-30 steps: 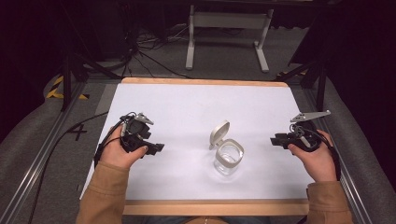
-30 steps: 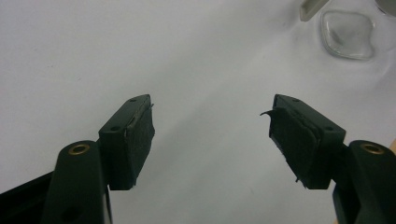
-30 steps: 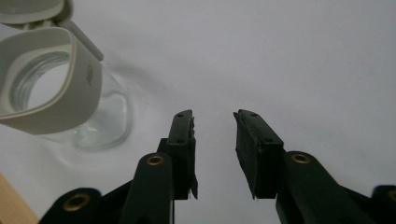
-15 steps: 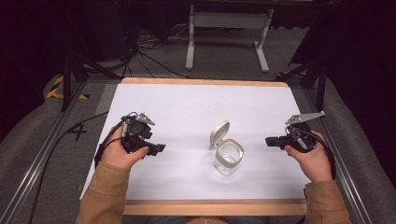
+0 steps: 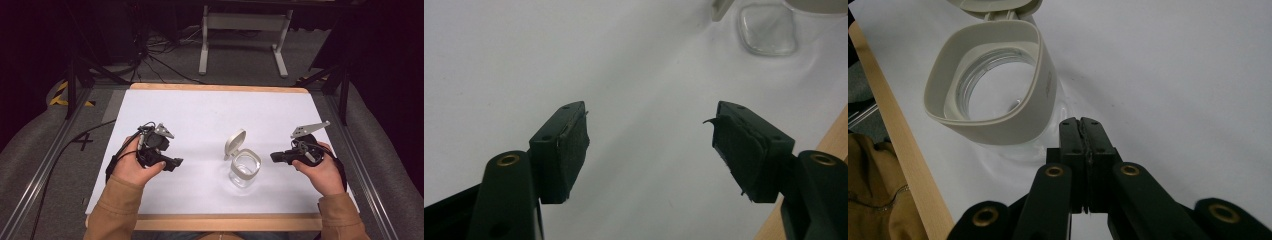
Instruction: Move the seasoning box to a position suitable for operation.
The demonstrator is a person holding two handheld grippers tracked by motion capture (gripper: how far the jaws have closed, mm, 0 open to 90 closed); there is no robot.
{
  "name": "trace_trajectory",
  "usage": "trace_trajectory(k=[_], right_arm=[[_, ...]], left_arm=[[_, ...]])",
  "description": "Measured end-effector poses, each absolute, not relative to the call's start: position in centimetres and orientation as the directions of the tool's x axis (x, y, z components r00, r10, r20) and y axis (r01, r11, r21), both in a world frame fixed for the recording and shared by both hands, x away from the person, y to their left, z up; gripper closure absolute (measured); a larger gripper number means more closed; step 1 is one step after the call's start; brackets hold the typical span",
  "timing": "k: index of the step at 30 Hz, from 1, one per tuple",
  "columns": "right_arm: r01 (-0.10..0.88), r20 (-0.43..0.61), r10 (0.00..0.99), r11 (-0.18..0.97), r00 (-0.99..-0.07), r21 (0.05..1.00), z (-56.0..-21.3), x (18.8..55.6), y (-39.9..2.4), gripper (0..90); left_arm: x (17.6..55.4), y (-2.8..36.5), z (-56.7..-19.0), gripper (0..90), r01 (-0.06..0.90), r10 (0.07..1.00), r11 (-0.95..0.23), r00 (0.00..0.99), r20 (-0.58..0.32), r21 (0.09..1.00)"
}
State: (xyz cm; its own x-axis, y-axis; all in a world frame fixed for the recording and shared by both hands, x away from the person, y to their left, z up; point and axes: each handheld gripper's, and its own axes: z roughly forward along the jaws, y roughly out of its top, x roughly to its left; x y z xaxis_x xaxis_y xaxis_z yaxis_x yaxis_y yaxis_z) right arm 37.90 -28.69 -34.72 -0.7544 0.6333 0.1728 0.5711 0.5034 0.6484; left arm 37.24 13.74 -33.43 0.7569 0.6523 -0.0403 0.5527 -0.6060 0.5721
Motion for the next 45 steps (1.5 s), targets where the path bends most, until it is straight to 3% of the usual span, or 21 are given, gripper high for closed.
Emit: trace_trajectory(k=[22, 45], right_arm=[[0.57, 0.181, 0.585, 0.596, -0.791, 0.566, -38.8, 39.5, -26.1, 90.0], [0.566, 0.166, 0.576, 0.635, -0.801, 0.526, -39.3, 39.3, -25.3, 90.0]], left_arm=[[37.2, 13.1, -33.6, 30.5, 0.544, 0.626, -0.634, 0.778, -0.048, 0.549], [37.3, 13.1, -33.8, 30.5, 0.548, 0.63, -0.63, 0.775, -0.051, 0.55]])
